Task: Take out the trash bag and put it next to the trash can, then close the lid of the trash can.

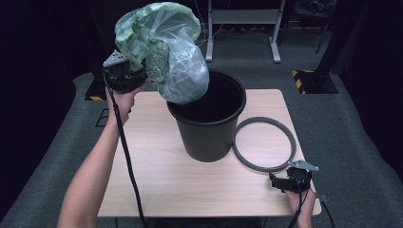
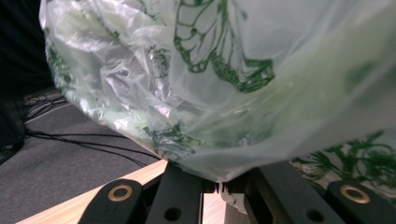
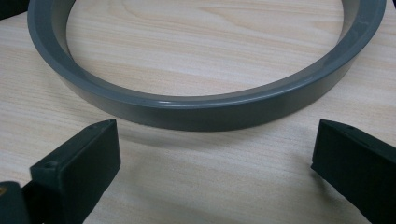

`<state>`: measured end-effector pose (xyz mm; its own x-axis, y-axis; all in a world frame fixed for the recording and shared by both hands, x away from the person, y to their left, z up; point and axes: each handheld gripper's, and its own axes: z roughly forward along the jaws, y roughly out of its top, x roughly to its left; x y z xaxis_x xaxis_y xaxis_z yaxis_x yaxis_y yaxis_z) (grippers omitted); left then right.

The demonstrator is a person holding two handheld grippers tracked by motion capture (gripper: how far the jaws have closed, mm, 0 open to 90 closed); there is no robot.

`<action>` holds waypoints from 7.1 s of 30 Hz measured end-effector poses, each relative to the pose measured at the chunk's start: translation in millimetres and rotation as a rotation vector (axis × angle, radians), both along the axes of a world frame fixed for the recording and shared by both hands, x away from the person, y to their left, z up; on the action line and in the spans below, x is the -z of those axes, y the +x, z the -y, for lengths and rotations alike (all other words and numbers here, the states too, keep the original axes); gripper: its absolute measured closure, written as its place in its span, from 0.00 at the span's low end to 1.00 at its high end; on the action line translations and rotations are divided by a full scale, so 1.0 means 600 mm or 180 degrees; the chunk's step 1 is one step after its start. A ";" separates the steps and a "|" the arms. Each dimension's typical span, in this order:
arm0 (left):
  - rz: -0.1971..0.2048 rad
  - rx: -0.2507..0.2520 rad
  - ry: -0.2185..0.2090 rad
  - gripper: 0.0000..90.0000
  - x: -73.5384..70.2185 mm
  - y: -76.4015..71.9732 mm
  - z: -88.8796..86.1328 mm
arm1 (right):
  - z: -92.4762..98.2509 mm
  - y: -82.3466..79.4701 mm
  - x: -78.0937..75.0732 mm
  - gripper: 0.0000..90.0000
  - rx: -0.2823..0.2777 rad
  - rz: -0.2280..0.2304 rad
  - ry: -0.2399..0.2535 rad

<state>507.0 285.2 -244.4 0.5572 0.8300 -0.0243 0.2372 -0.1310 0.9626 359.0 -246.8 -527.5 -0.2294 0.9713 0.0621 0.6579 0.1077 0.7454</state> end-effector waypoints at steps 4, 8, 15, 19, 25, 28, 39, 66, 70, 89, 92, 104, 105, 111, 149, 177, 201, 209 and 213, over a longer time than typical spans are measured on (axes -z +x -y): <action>0.0078 -0.0162 -0.0072 0.97 0.004 -0.003 -0.012 | 0.000 -0.001 0.000 0.00 0.0009 0.0008 0.0011; 0.0089 -0.0287 -0.0081 0.97 0.012 -0.004 -0.029 | 0.000 0.000 0.000 0.00 0.0006 0.0003 0.0001; 0.0075 -0.0467 -0.0152 0.97 0.030 -0.005 -0.050 | -0.001 -0.001 0.000 0.00 0.0005 0.0003 0.0001; 0.0049 -0.0526 -0.0182 0.97 0.041 -0.004 -0.060 | -0.001 -0.001 0.000 0.01 0.0019 0.0000 0.0009; -0.0006 -0.0585 -0.0220 0.96 0.058 -0.003 -0.075 | -0.001 -0.001 0.000 0.01 0.0022 -0.0004 0.0011; -0.0023 -0.0600 -0.0212 0.96 0.069 -0.002 -0.078 | -0.001 -0.001 0.000 0.01 0.0016 0.0007 0.0001; -0.0174 -0.0634 -0.0230 0.96 0.115 0.007 -0.080 | -0.001 -0.001 0.000 0.01 0.0028 -0.0005 0.0004; -0.1128 -0.0616 0.0215 0.95 0.333 0.057 -0.033 | 0.000 0.000 0.001 0.01 0.0033 -0.0025 -0.0008; -0.1186 -0.0606 0.0265 0.94 0.350 0.056 -0.028 | -0.001 0.000 0.001 0.01 0.0033 -0.0041 -0.0027; -0.1176 -0.0673 0.0379 0.79 0.381 0.043 -0.020 | -0.001 0.001 0.001 0.02 0.0032 -0.0054 -0.0034; -0.1202 -0.0637 0.0323 0.65 0.377 0.039 -0.021 | -0.001 0.001 0.001 0.02 0.0033 -0.0053 -0.0030; -0.1059 -0.0506 0.0266 0.20 0.346 -0.009 -0.024 | -0.002 0.003 0.002 0.02 0.0049 -0.0060 -0.0071; -0.1091 -0.0485 0.0242 0.17 0.345 -0.013 -0.025 | -0.003 0.003 0.002 0.02 0.0053 -0.0061 -0.0088; -0.0954 -0.0409 0.0270 0.16 0.339 -0.048 -0.029 | -0.008 0.005 0.002 0.02 0.0061 -0.0085 -0.0193; -0.1287 -0.0259 0.0865 0.07 0.476 -0.172 -0.018 | -0.009 0.007 0.003 0.00 0.0088 -0.0097 -0.0218; -0.1298 -0.0308 0.0861 0.07 0.475 -0.173 -0.015 | 0.028 0.048 -0.049 0.16 0.0197 0.0065 -0.0123; -0.1298 -0.0308 0.0861 0.07 0.475 -0.173 -0.015 | 0.068 0.210 -0.030 0.41 0.0519 -0.0323 -0.0387; -0.1298 -0.0308 0.0860 0.07 0.475 -0.173 -0.015 | 0.068 0.211 -0.027 0.59 0.0574 -0.0259 -0.0311; -0.1297 -0.0308 0.0861 0.07 0.475 -0.173 -0.015 | 0.071 0.211 -0.025 0.66 0.0638 -0.0222 -0.0287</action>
